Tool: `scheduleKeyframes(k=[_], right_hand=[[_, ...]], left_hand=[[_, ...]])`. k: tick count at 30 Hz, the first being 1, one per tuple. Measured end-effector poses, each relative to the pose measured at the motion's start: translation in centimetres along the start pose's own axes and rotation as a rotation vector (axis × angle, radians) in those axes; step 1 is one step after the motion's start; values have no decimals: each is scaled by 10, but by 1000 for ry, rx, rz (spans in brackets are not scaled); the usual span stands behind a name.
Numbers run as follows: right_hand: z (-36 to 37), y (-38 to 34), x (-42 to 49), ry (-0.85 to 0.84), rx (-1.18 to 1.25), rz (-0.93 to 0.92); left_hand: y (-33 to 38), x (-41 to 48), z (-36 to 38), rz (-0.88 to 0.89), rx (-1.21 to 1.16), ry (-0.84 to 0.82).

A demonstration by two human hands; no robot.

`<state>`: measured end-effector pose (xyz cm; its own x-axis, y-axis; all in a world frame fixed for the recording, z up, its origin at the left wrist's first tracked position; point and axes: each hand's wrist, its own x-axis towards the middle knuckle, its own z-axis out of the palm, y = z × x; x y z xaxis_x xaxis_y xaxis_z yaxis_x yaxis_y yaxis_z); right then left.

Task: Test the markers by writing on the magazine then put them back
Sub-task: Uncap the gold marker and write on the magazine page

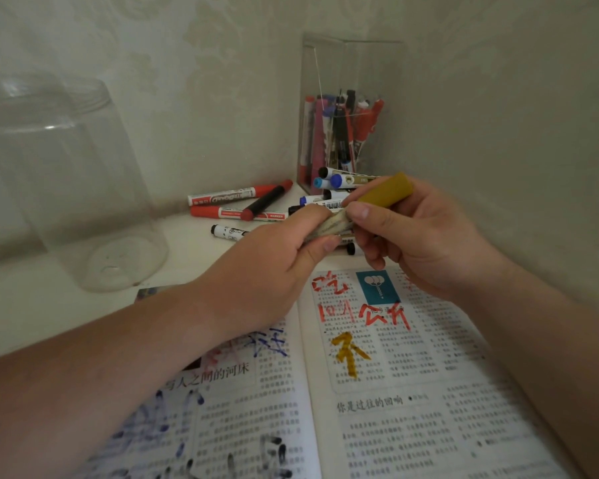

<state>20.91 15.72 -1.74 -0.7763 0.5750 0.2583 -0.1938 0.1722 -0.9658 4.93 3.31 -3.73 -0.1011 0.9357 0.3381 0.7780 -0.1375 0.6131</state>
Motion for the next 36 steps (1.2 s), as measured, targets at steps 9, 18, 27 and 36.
scheduleKeyframes(k=[9, 18, 27, 36], right_hand=[[1, 1, -1, -38, -27, -29], [-1, 1, -1, 27, -52, -19], [-6, -3, 1, 90, 226, 22], [-19, -13, 11, 612, 455, 26]], left_hand=[[0, -1, -1, 7, -51, 25], [1, -3, 0, -2, -188, 86], [-3, 2, 1, -11, -434, 286], [2, -2, -7, 47, -140, 167]])
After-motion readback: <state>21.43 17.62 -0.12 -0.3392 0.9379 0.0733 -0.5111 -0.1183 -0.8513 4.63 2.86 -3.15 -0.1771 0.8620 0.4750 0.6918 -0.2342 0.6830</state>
